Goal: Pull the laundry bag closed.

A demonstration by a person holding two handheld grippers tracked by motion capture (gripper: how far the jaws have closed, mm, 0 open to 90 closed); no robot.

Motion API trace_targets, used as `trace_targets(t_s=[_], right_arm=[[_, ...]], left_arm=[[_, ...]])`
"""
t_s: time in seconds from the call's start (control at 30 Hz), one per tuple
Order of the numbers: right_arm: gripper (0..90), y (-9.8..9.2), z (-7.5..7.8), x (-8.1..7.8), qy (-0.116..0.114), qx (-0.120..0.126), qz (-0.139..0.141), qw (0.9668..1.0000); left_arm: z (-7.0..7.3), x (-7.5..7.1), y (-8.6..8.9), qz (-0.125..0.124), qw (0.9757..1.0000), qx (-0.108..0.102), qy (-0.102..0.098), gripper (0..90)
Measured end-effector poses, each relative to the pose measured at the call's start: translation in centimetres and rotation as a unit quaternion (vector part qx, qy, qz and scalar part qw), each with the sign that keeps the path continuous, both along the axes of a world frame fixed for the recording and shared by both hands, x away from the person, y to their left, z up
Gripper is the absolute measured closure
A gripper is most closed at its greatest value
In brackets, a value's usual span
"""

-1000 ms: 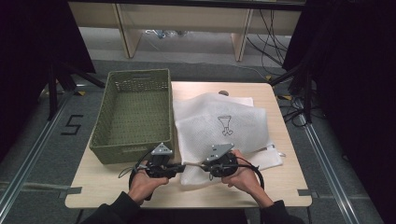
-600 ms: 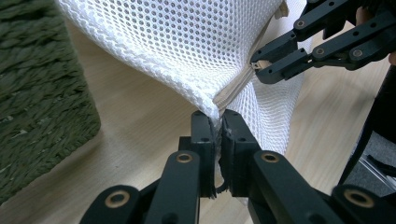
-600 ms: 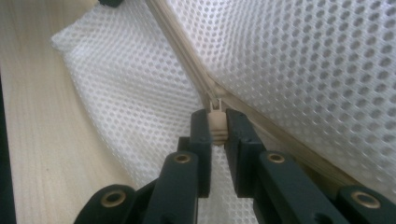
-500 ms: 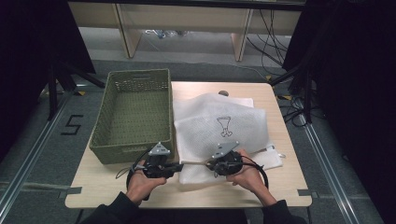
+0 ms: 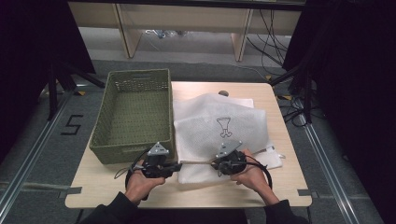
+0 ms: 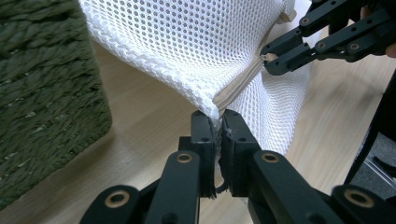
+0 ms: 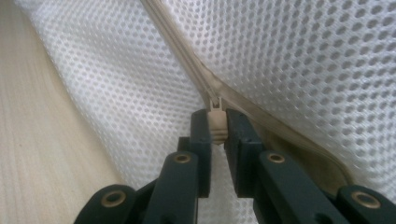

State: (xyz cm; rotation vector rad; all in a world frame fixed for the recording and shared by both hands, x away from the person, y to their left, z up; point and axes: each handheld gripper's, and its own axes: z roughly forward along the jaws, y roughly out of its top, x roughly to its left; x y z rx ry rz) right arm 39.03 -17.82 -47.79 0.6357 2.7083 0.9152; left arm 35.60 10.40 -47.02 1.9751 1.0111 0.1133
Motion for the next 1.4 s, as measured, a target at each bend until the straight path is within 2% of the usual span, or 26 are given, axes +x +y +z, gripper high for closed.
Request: trace_targets(t_s=[0.03,0.13,0.17,0.2,0.27,0.3,0.33,0.37,0.43,0.47,0.53,0.57,0.6,0.63,0.67,0.73,0.8,0.83,0.9,0.93,1.0,1.07,1.13,1.3,1.37,1.4], right_arm=[[82.4,-0.2,0.0,0.1,-0.004,-0.003,0.005,1.0],[82.4,-0.4,0.0,0.0,0.002,-0.008,-0.007,0.9999],[82.4,-0.5,0.1,0.0,0.003,-0.014,-0.008,0.9999],[82.4,-0.6,0.0,0.1,-0.008,-0.014,-0.004,0.9999],[82.4,-0.8,-0.1,0.1,-0.001,-0.017,-0.008,0.9998],[82.4,-0.9,-0.1,0.1,0.009,-0.014,-0.015,0.9997],[82.4,-1.1,-0.1,0.2,0.0,-0.012,-0.008,0.9999],[82.4,-1.1,0.0,0.1,0.011,-0.009,-0.011,0.9998],[82.4,-1.1,-0.1,0.1,0.005,-0.01,-0.007,0.9999],[82.4,-1.1,-0.1,0.1,0.005,-0.01,-0.008,0.9999],[82.4,-1.2,0.0,0.1,0.002,-0.023,-0.013,0.9996],[82.3,-1.4,0.0,0.3,-0.003,-0.025,-0.014,0.9996],[82.4,-1.5,-0.1,0.2,0.002,-0.022,-0.016,0.9996],[82.4,-1.8,0.0,0.3,-0.001,-0.025,-0.02,0.9995],[82.3,-2.0,0.0,0.3,0.006,-0.025,-0.029,0.9992],[82.4,-2.5,0.0,0.4,0.0,-0.027,-0.032,0.9991],[82.3,-2.9,-0.1,0.6,0.003,-0.024,-0.033,0.9992],[82.3,-3.1,0.0,0.6,0.001,-0.032,-0.033,0.9989],[82.4,-3.3,-0.1,0.6,0.006,-0.028,-0.039,0.9988],[82.4,-3.5,0.0,0.7,0.009,-0.031,-0.043,0.9985],[82.4,-3.8,-0.1,0.8,-0.001,-0.033,-0.047,0.9983],[82.3,-4.2,-0.1,0.8,0.011,-0.026,-0.052,0.9983],[82.4,-4.5,-0.1,0.8,0.007,-0.031,-0.058,0.9978],[82.3,-5.3,-0.1,1.0,0.015,-0.033,-0.062,0.9974],[82.3,-5.6,-0.3,1.1,0.001,-0.033,-0.061,0.9976],[82.3,-5.7,-0.2,1.2,0.005,-0.037,-0.055,0.9978]], left_arm=[[0.0,0.0,0.1,0.0,1.0,0.001,-0.001,83.6],[0.0,0.0,0.2,-0.001,1.0,0.008,-0.004,83.6],[0.0,-0.1,0.2,0.004,1.0,0.0,-0.004,83.6],[0.0,0.0,0.2,0.003,1.0,0.0,-0.007,83.6],[0.0,-0.1,0.3,0.004,1.0,0.0,-0.006,83.6],[0.1,-0.1,0.4,-0.002,1.0,0.008,-0.005,83.6],[0.1,-0.1,0.4,0.0,1.0,0.007,-0.004,83.6],[0.1,-0.1,0.4,-0.002,1.0,0.008,-0.005,83.6],[0.1,-0.2,0.2,0.002,1.0,0.002,-0.006,83.7],[0.2,-0.2,0.4,-0.005,0.9999,0.012,-0.008,83.7],[0.2,-0.2,0.5,-0.002,0.9999,0.012,-0.01,83.7],[0.1,-0.1,0.5,0.002,0.9999,0.006,-0.013,83.7],[0.2,-0.1,0.7,-0.001,0.9999,0.012,-0.012,83.8],[0.2,-0.2,0.7,0.009,0.9999,0.004,-0.012,83.7],[0.2,-0.1,0.7,0.004,0.9999,0.004,-0.012,83.8],[0.2,-0.2,0.7,0.006,0.9999,0.005,-0.015,83.8],[0.2,-0.1,0.9,-0.001,0.9998,0.014,-0.011,83.8],[0.1,-0.1,0.9,0.002,0.9999,0.011,-0.01,83.8],[0.1,0.0,1.0,0.002,0.9998,0.017,-0.012,83.8],[0.1,-0.1,1.0,0.005,0.9999,0.013,-0.009,83.8],[0.1,-0.1,1.0,0.006,0.9998,0.016,-0.012,83.8],[0.0,-0.1,0.9,0.006,0.9998,0.012,-0.011,83.7],[0.0,-0.1,0.9,0.0,0.9998,0.017,-0.012,83.8],[-0.2,0.0,1.0,0.0,0.9998,0.018,-0.01,83.9],[-0.2,0.0,0.9,-0.001,0.9998,0.018,-0.012,84.0],[-0.2,-0.1,0.7,0.003,0.9999,0.01,-0.01,84.0]])
